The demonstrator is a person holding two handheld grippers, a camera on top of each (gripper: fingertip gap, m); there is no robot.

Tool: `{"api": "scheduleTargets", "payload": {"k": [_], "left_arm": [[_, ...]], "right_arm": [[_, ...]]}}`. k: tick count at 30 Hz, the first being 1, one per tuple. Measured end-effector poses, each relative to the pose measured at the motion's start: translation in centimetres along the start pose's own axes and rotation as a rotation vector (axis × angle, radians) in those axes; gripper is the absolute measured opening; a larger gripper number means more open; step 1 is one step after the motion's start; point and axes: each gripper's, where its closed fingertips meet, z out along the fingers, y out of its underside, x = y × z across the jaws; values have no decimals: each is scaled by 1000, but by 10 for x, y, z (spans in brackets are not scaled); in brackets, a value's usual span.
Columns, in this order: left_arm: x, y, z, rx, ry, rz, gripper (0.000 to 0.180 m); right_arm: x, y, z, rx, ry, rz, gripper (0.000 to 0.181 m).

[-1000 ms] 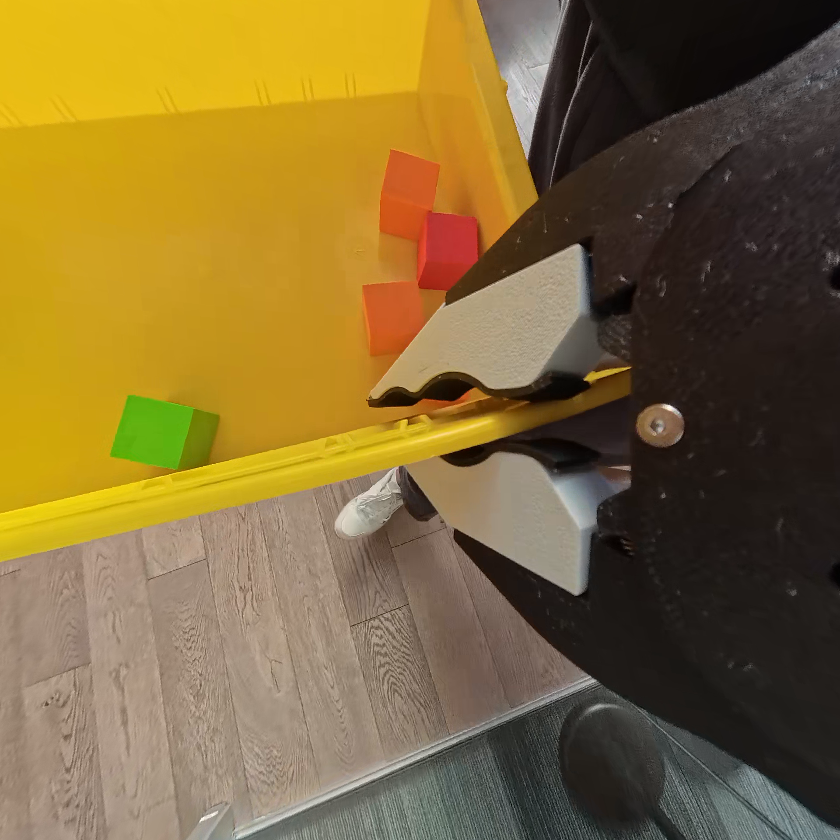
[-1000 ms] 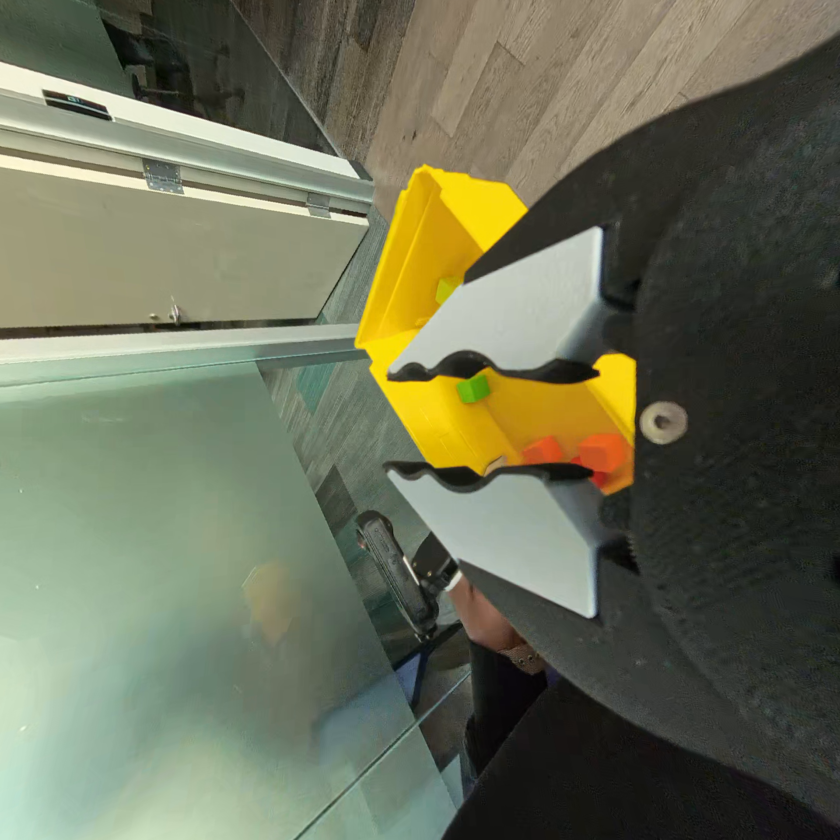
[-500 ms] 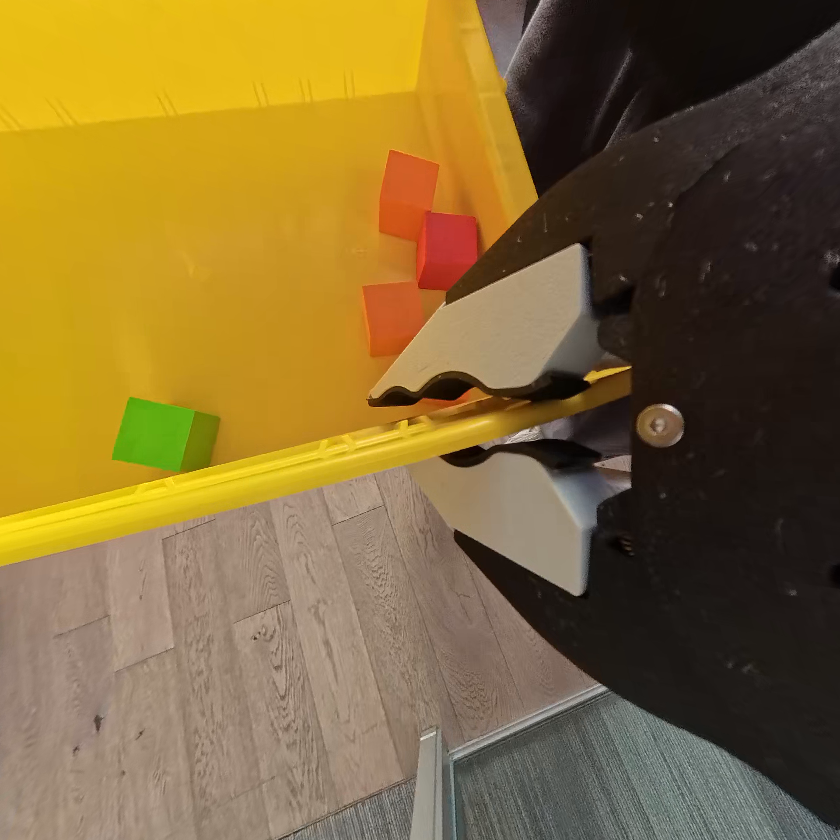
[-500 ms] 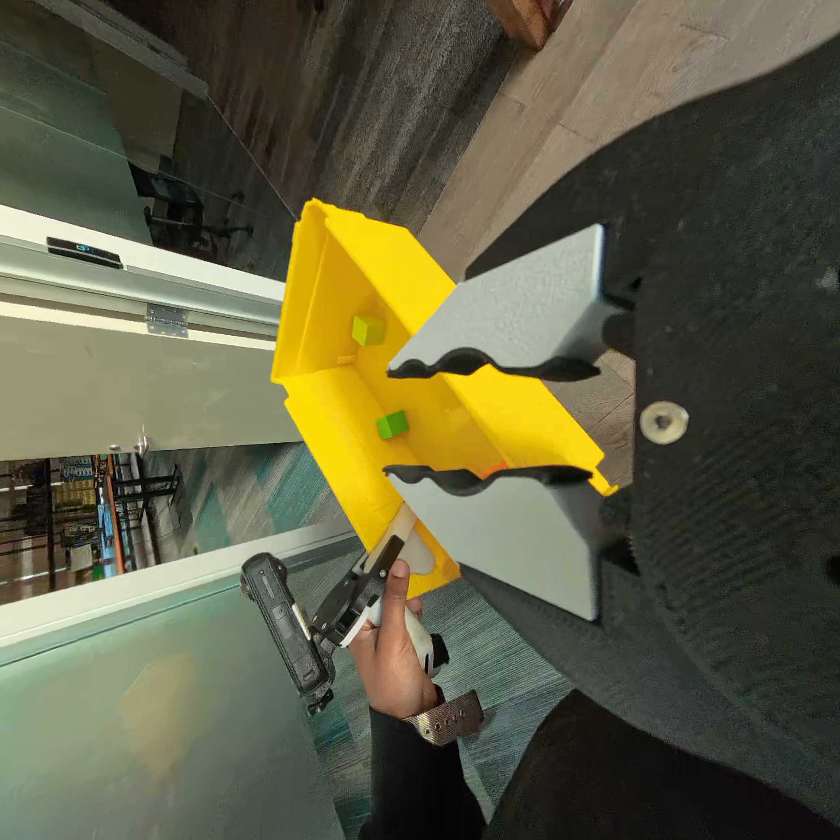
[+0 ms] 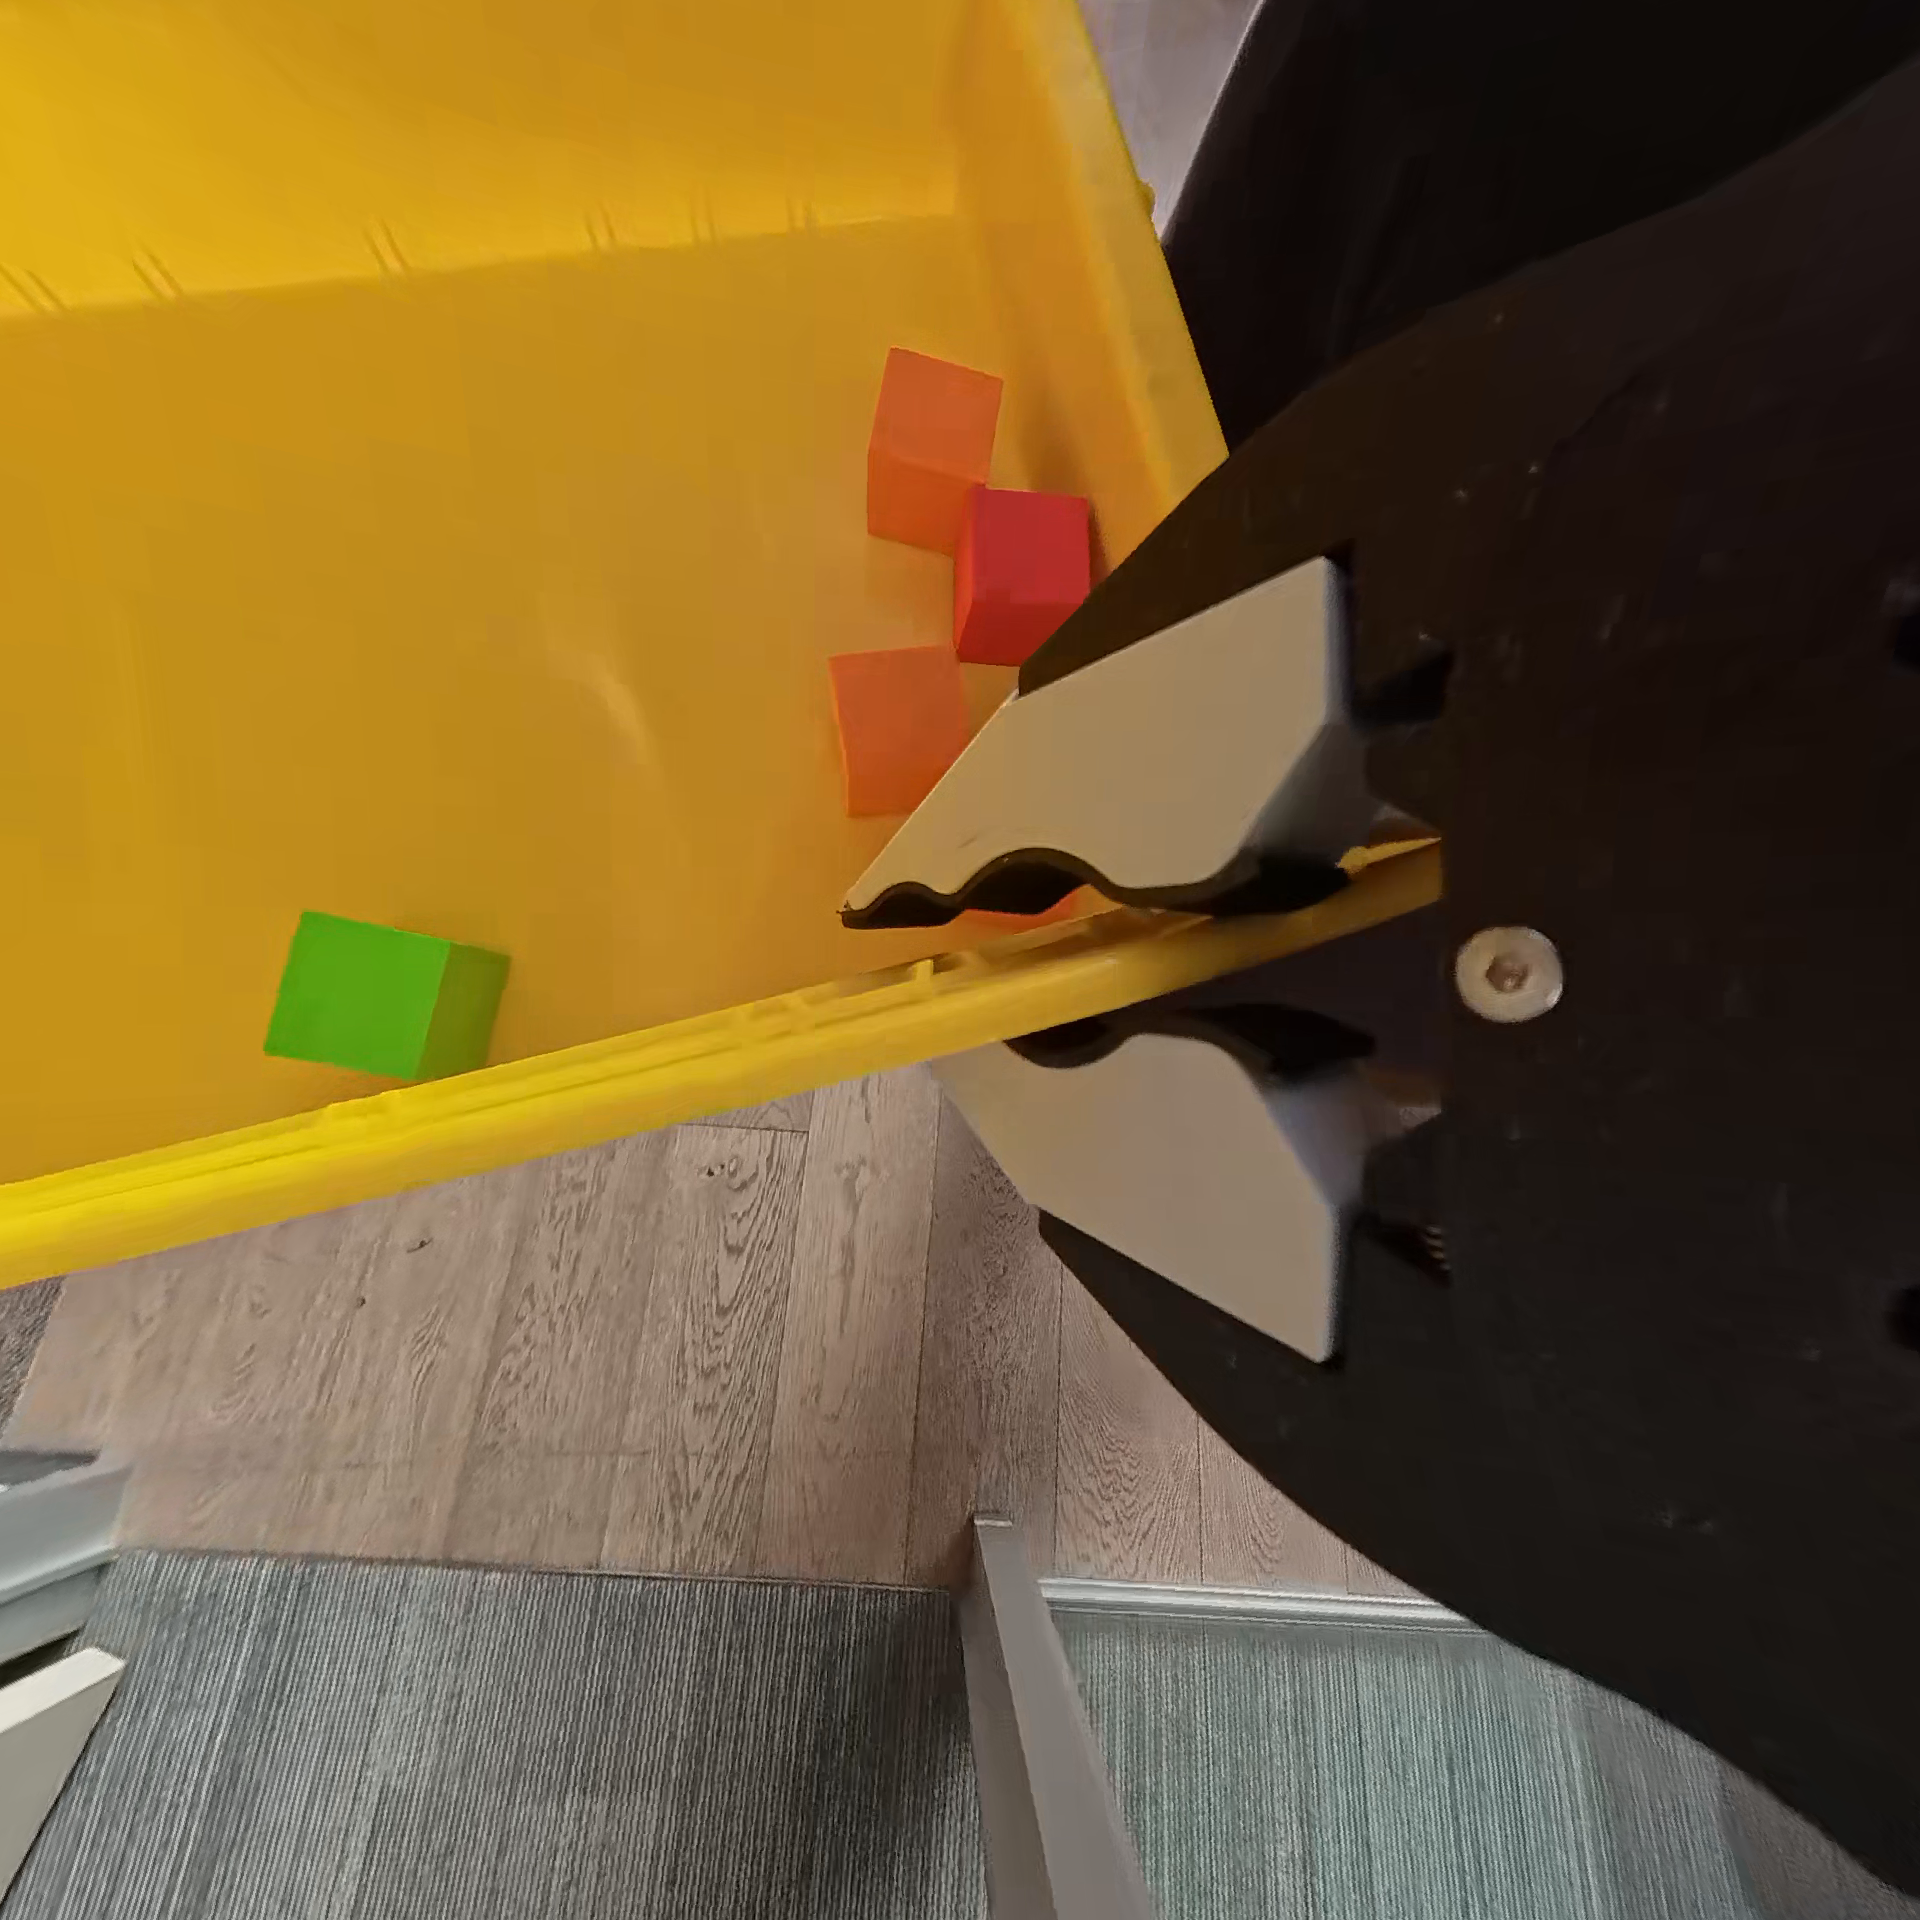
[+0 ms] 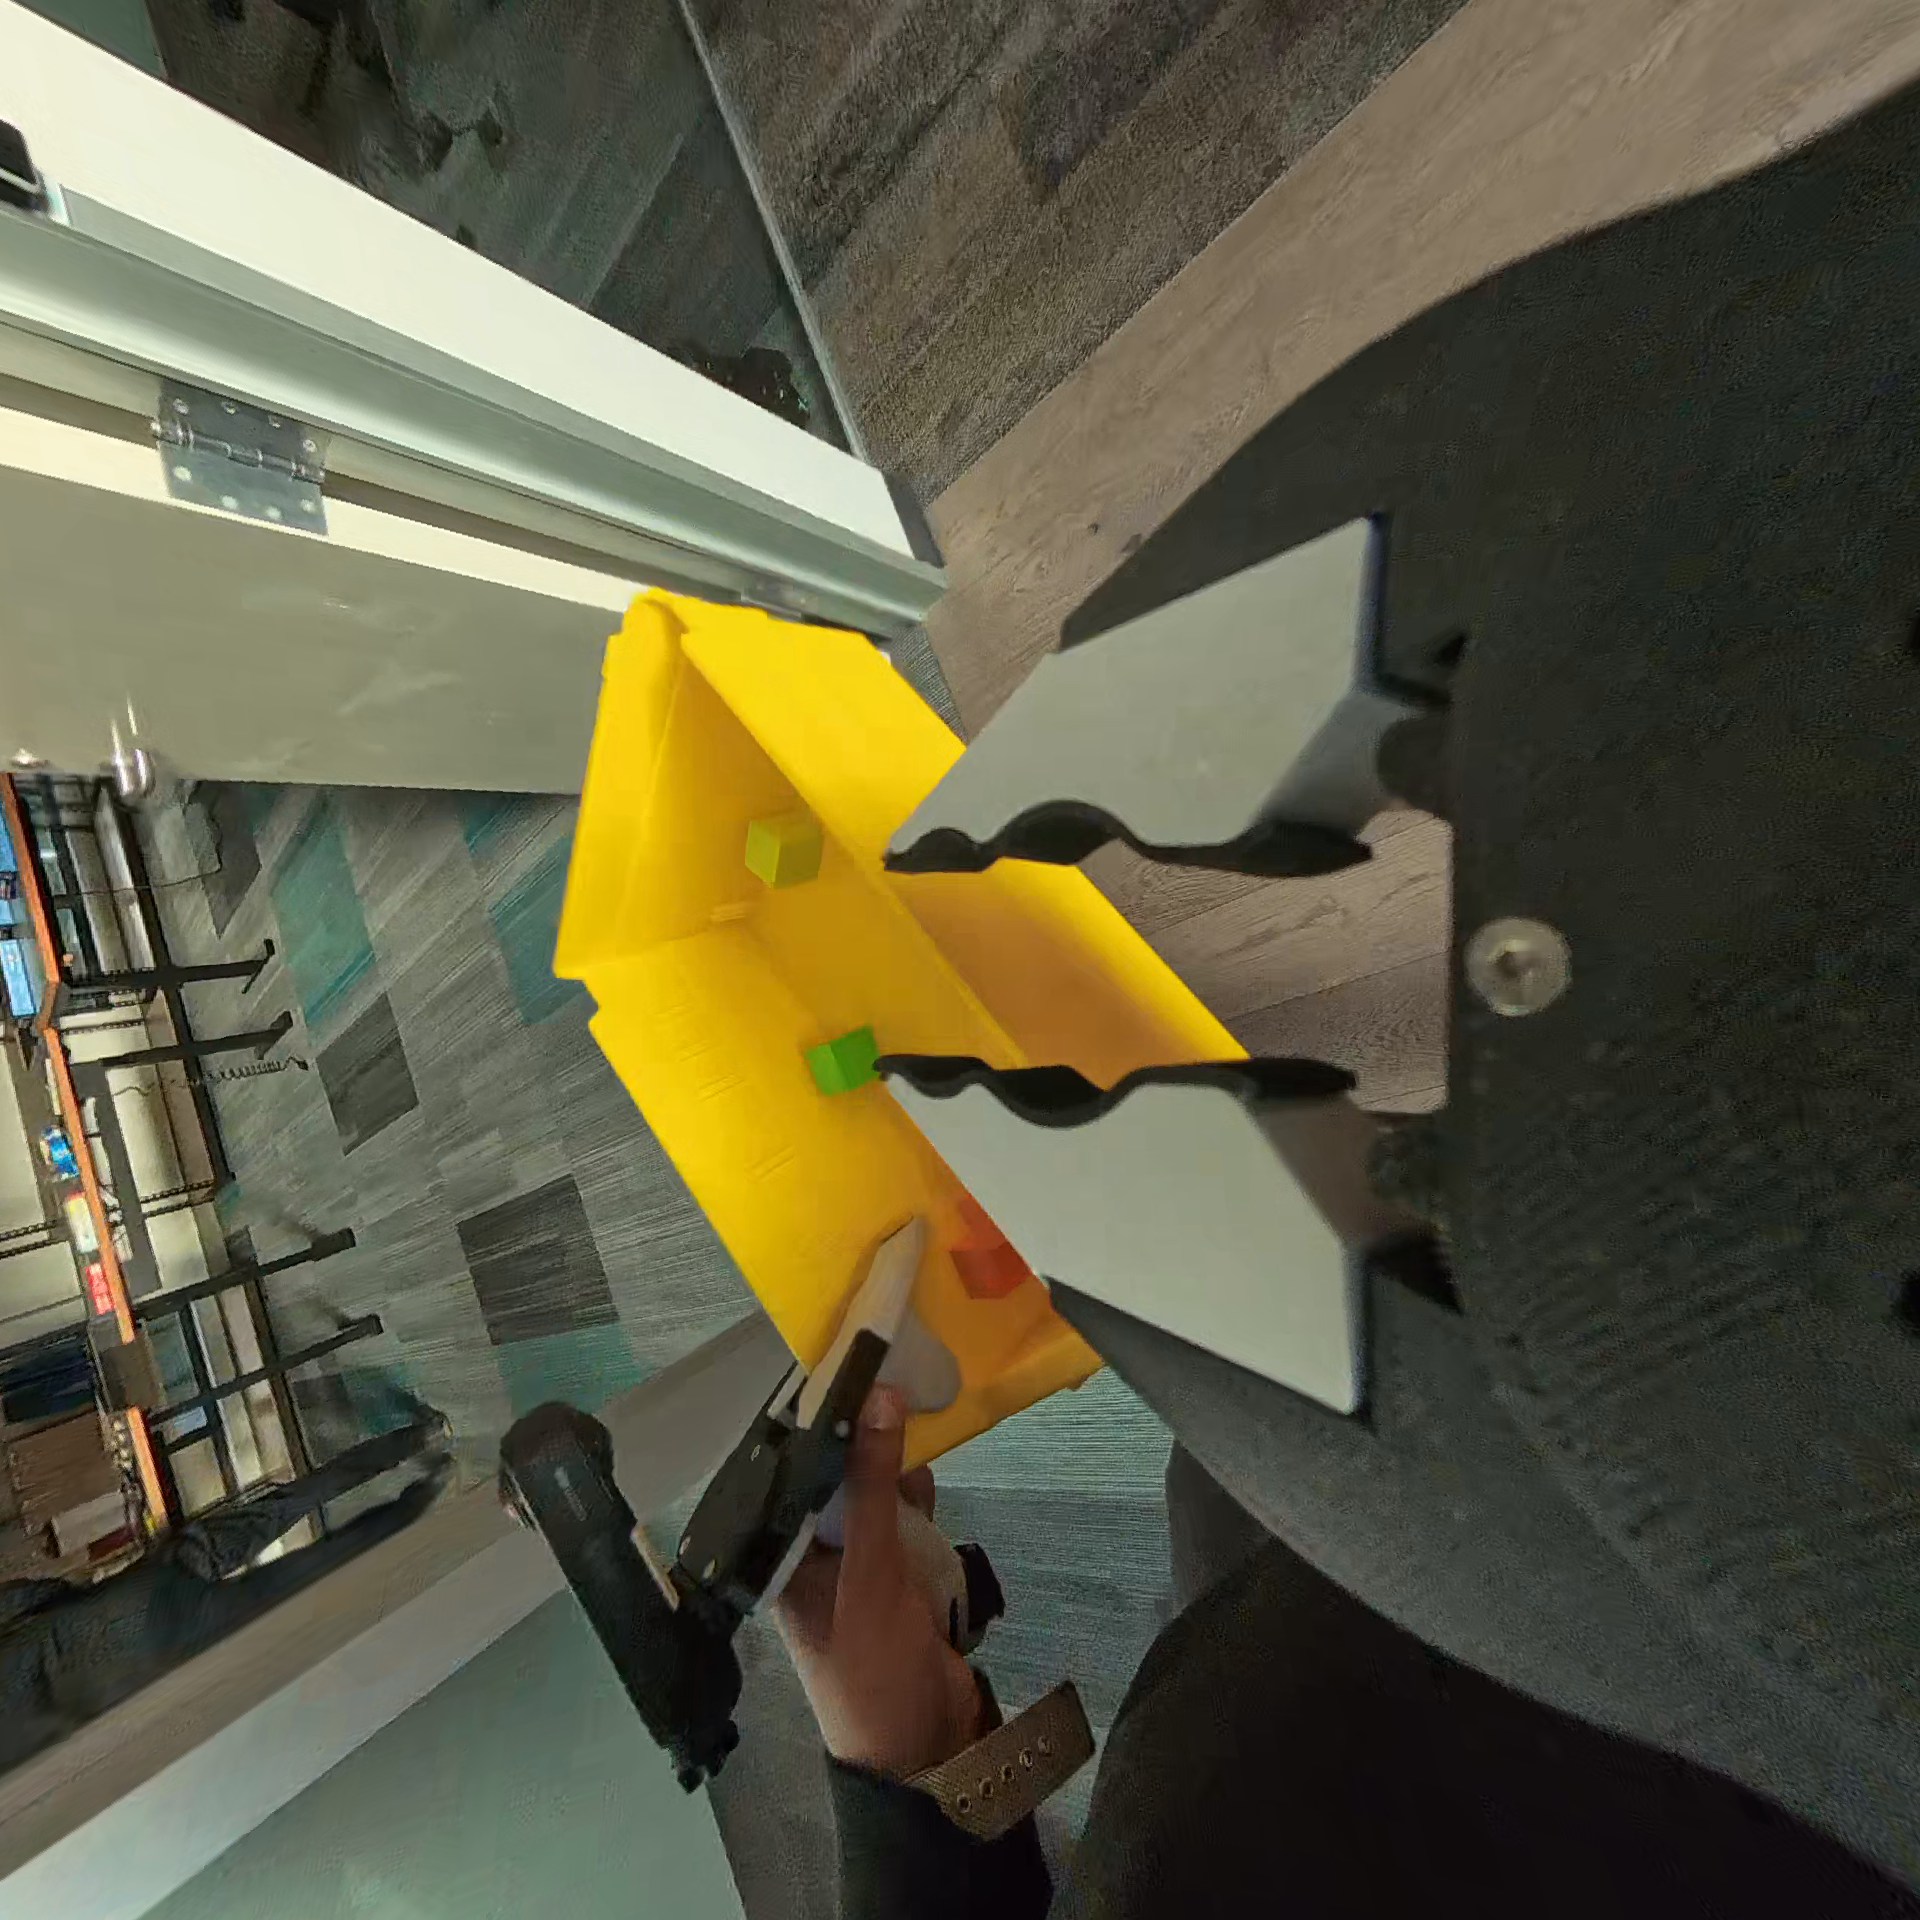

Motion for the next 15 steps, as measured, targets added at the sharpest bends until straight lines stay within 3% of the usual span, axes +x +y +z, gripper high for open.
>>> {"api": "scheduleTargets", "payload": {"k": [6,15], "left_arm": [[-76,-91,20,88,-21,-152,6],[-215,-212,48,129,-37,-221,6]], "right_arm": [[51,-102,126,74,-144,-129,32],[72,-145,303,50,-244,-95,31]]}}
